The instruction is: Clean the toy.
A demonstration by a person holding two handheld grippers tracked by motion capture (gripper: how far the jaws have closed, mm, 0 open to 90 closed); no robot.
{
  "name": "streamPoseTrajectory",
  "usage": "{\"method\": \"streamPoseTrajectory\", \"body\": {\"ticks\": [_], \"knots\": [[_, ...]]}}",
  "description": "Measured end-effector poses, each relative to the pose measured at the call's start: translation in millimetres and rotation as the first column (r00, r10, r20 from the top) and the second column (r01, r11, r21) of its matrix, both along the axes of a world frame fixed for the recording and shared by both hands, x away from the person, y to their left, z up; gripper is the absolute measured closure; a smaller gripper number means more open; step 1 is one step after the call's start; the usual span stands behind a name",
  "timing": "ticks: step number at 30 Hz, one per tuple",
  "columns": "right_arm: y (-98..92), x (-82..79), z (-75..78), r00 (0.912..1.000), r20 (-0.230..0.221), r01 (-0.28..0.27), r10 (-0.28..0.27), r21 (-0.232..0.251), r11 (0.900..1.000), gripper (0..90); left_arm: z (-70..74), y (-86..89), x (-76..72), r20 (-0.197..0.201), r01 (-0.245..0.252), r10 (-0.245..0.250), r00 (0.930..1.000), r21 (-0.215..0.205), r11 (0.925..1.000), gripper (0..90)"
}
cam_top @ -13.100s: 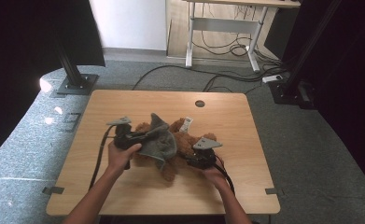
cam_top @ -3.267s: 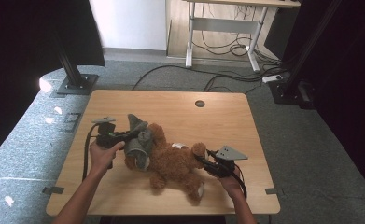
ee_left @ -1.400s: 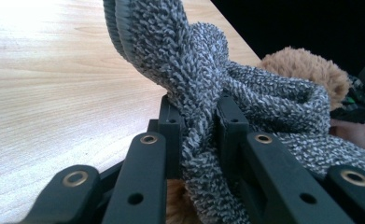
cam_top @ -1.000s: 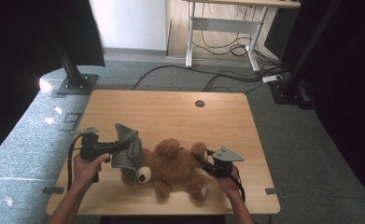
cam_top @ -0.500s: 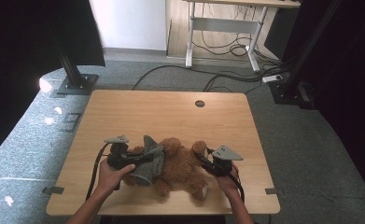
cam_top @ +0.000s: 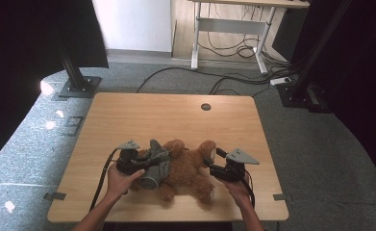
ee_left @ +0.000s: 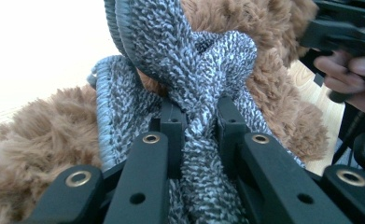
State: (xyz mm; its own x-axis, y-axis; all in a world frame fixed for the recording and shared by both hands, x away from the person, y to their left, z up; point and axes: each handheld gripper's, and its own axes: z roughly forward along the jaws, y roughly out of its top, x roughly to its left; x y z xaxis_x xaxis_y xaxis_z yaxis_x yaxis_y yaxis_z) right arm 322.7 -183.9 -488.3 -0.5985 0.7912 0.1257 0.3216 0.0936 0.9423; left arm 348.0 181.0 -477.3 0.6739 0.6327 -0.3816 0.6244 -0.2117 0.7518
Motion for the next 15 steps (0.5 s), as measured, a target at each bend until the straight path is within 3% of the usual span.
{"method": "streamPoseTrajectory", "body": {"ticks": [3,6,11,15], "knots": [[-8.8,-16.0,1.2,0.9984,-0.013,-0.055,0.055,0.019,0.998,34.5,-2.3,1.3,2.2,-0.008,-0.004,0.004,1.0,-0.017,0.9998,77.3],[-9.7,-26.5,-1.1,0.9922,-0.054,-0.111,0.112,0.02,0.994,34.2,-2.9,1.3,3.2,-0.007,-0.007,0.007,1.0,-0.021,0.9998,77.3],[11.6,-27.3,-14.1,0.9677,-0.141,-0.211,0.209,0.0,0.977,31.0,-3.0,1.3,4.0,-0.01,-0.007,0.007,0.9999,-0.024,0.9997,77.3],[40.6,-14.3,-34.2,0.9411,-0.228,-0.276,0.25,-0.09,0.957,29.8,-3.2,2.3,4.2,-0.013,-0.004,0.004,0.9999,-0.029,0.9996,77.3]]}}
